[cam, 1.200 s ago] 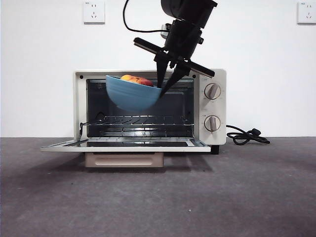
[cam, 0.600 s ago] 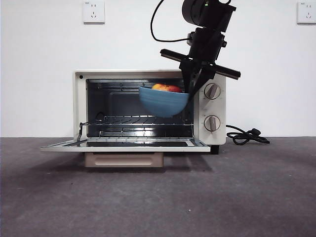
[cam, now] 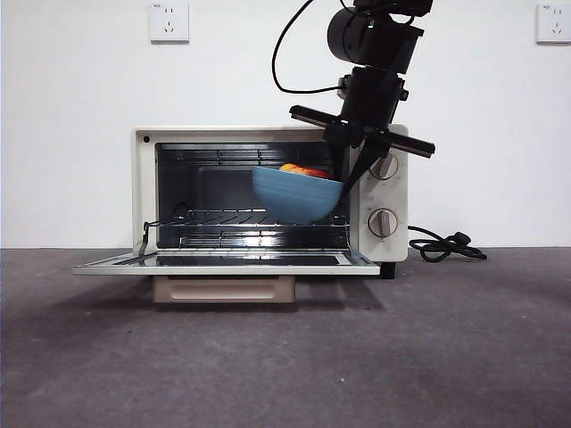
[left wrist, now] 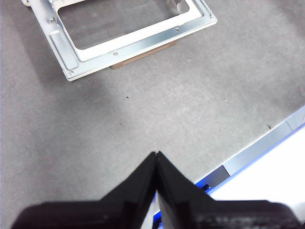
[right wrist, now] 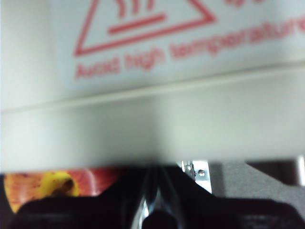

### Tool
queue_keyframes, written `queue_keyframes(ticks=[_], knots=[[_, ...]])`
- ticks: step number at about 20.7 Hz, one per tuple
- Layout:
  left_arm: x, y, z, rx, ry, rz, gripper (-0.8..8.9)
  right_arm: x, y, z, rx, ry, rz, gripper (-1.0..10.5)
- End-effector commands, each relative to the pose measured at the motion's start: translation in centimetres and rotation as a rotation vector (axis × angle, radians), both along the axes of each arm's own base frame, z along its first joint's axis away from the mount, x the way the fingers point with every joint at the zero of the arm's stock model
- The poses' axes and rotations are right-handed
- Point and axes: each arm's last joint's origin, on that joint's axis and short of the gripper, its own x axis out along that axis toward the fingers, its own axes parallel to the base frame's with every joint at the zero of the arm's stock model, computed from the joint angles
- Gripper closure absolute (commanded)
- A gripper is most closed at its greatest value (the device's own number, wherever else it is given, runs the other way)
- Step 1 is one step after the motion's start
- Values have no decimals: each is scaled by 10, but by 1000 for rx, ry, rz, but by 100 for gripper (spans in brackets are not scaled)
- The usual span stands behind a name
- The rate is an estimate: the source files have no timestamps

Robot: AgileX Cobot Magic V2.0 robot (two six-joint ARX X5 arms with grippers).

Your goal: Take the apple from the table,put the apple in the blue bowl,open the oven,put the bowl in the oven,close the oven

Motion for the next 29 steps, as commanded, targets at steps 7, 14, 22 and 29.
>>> queue_keyframes(ticks=[7, 14, 22, 29], knots=[[-1, 0, -2, 0, 4, 0, 818, 2, 1, -5, -25, 2, -14, 688], [-1, 0, -2, 0, 5, 0, 818, -3, 3, 5, -73, -42, 13, 689], [-1, 0, -2, 1, 4, 0, 818, -16, 3, 31, -141, -140, 59, 689], [1, 0, -1, 5, -8, 3, 818, -43, 0, 74, -214, -255, 128, 689]])
